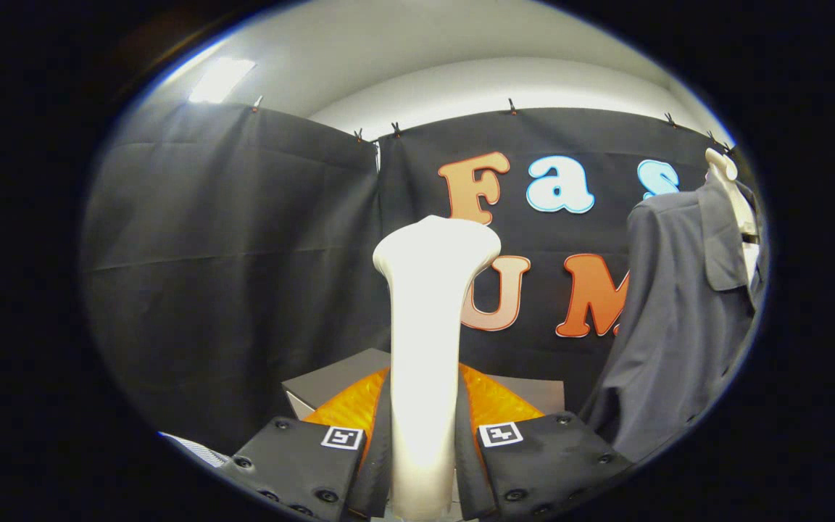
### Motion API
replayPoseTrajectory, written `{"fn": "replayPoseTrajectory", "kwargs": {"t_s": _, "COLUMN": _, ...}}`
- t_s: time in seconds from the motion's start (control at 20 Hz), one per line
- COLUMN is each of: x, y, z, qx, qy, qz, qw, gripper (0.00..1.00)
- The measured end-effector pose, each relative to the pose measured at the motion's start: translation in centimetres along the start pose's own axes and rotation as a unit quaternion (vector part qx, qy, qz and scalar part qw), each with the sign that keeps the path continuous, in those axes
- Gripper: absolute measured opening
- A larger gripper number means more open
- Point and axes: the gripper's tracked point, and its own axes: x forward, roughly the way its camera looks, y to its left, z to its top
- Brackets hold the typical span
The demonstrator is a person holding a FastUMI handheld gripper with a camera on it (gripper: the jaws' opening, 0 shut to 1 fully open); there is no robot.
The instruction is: Iron the clothes twice with a garment steamer, once on the left side and once on the right side.
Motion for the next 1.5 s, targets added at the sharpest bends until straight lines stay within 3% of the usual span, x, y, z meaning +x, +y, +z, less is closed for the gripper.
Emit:
{"fn": "replayPoseTrajectory", "kwargs": {"t_s": 0.35, "x": -12.4, "y": -2.5, "z": 0.3, "qx": -0.003, "qy": -0.045, "qz": -0.015, "qw": 0.999, "gripper": 0.44}}
{"fn": "replayPoseTrajectory", "kwargs": {"t_s": 0.6, "x": -18.7, "y": -4.7, "z": 0.9, "qx": -0.020, "qy": -0.077, "qz": -0.048, "qw": 0.996, "gripper": 0.44}}
{"fn": "replayPoseTrajectory", "kwargs": {"t_s": 0.8, "x": -23.3, "y": -5.9, "z": 0.8, "qx": -0.005, "qy": -0.084, "qz": -0.049, "qw": 0.995, "gripper": 0.44}}
{"fn": "replayPoseTrajectory", "kwargs": {"t_s": 1.3, "x": -29.8, "y": -13.3, "z": -1.6, "qx": -0.016, "qy": -0.096, "qz": -0.123, "qw": 0.988, "gripper": 0.44}}
{"fn": "replayPoseTrajectory", "kwargs": {"t_s": 1.5, "x": -30.7, "y": -14.8, "z": -2.5, "qx": -0.009, "qy": -0.097, "qz": -0.127, "qw": 0.987, "gripper": 0.44}}
